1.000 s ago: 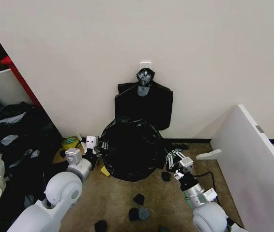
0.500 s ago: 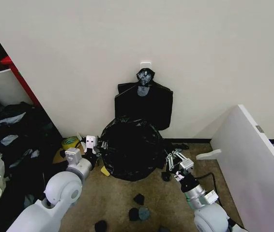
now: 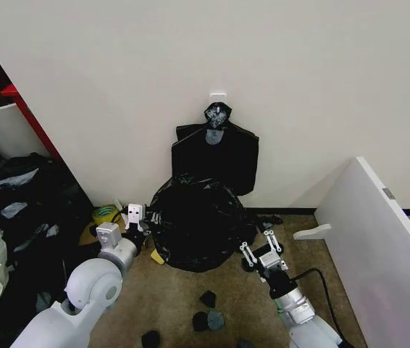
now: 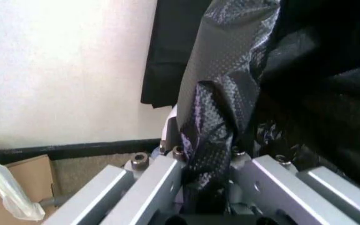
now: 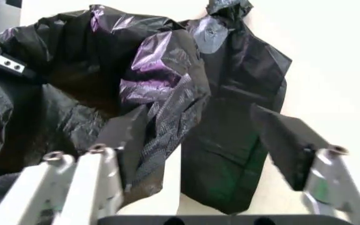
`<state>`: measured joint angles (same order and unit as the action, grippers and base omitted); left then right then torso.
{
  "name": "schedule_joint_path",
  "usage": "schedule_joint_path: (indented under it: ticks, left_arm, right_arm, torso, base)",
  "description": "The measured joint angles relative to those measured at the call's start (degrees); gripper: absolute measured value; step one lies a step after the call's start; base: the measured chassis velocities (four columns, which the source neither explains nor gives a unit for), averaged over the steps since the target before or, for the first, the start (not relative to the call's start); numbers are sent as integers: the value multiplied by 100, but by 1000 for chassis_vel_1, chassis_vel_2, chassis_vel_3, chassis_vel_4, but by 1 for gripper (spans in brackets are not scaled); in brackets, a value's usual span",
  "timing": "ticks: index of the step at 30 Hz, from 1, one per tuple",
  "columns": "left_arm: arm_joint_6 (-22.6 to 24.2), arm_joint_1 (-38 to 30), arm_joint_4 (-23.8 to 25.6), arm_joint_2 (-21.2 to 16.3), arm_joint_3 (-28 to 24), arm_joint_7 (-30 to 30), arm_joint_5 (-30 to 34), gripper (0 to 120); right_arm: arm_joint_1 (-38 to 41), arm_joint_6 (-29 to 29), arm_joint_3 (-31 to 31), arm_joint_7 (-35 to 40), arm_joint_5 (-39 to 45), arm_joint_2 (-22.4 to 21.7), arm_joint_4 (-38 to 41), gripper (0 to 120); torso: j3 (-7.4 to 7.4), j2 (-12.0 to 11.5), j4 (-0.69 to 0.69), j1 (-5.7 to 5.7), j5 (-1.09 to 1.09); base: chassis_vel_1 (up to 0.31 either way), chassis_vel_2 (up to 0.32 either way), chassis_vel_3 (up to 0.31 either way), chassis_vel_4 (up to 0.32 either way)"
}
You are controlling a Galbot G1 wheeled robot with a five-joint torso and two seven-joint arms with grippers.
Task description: Place the garbage bag over the trash bin.
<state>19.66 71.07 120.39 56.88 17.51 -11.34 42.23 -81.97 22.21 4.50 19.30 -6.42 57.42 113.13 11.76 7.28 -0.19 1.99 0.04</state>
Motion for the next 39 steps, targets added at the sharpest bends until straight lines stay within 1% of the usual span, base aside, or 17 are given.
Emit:
schedule_joint_path:
  ticks: [2, 3, 6, 7, 9, 11, 15, 17, 22, 24, 25, 28, 33, 39]
  left_arm:
    - [1, 8, 1, 6, -3, 0, -16, 1]
    - [1, 9, 1, 7, -4, -1, -17, 1]
    - [4, 13, 16, 22, -17, -1, -34, 1]
    - [4, 13, 16, 22, -17, -1, -34, 1]
    - [5, 20, 24, 27, -20, -1, -41, 1]
    - [6, 23, 25, 32, -22, -2, -44, 1]
    - [6, 23, 31, 42, -24, -1, -45, 1]
    - [6, 23, 38, 44, -24, -3, -48, 0]
    - [6, 45, 49, 44, 0, -4, -55, 0]
    - [6, 73, 52, 43, 11, -5, -68, 0]
    - [6, 87, 59, 43, 17, -5, -72, 0]
    - [6, 117, 78, 41, 33, -5, -79, 0]
    - [6, 164, 142, 34, 86, -5, -81, 0]
    - [17, 222, 229, 22, 123, -3, -70, 0]
  right_arm:
    - [13, -134, -55, 114, 17, 37, 44, 72]
    - [17, -166, -64, 143, 17, 44, 51, 74]
    - [64, -609, -139, 553, 18, 143, 128, 90]
    - [64, -609, -139, 553, 18, 143, 128, 90]
    - [55, -825, -165, 740, 20, 166, 224, 96]
    - [27, -1049, -186, 927, 49, 171, 331, 100]
    - [-13, -1187, -177, 1089, 179, 161, 423, 100]
    - [-38, -1157, -130, 1122, 284, 143, 460, 100]
    - [-42, -878, -31, 1067, 461, 107, 453, 100]
    - [-21, -727, 4, 1006, 527, 114, 398, 100]
    - [-1, -671, 17, 979, 566, 126, 369, 100]
    - [40, -574, 23, 923, 689, 143, 295, 100]
    - [149, -399, 19, 788, 1089, 166, 82, 100]
    - [312, -152, 64, 670, 1347, 215, -289, 100]
  torso:
    - [0, 0, 0, 0, 0]
    - [0, 0, 0, 0, 0]
    - [0, 0, 0, 0, 0]
    - [0, 0, 0, 0, 0]
    - [0, 0, 0, 0, 0]
    - [0, 0, 0, 0, 0]
    - [0, 0, 0, 0, 0]
    - [0, 0, 0, 0, 0]
    - [0, 0, -1, 0, -2]
    - [0, 0, 0, 0, 2]
    - [0, 0, 0, 0, 0]
    - [0, 0, 0, 0, 1]
    - [0, 0, 0, 0, 0]
    - [0, 0, 0, 0, 1]
  base:
    - [0, 0, 0, 0]
    - [0, 0, 0, 0]
    - [0, 0, 0, 0]
    - [0, 0, 0, 0]
    - [0, 0, 0, 0]
    - [0, 0, 0, 0]
    - [0, 0, 0, 0]
    - [0, 0, 0, 0]
    - [0, 0, 0, 0]
    - [0, 0, 0, 0]
    - [0, 0, 0, 0]
    - [0, 0, 0, 0]
    - [0, 0, 0, 0]
    - [0, 0, 0, 0]
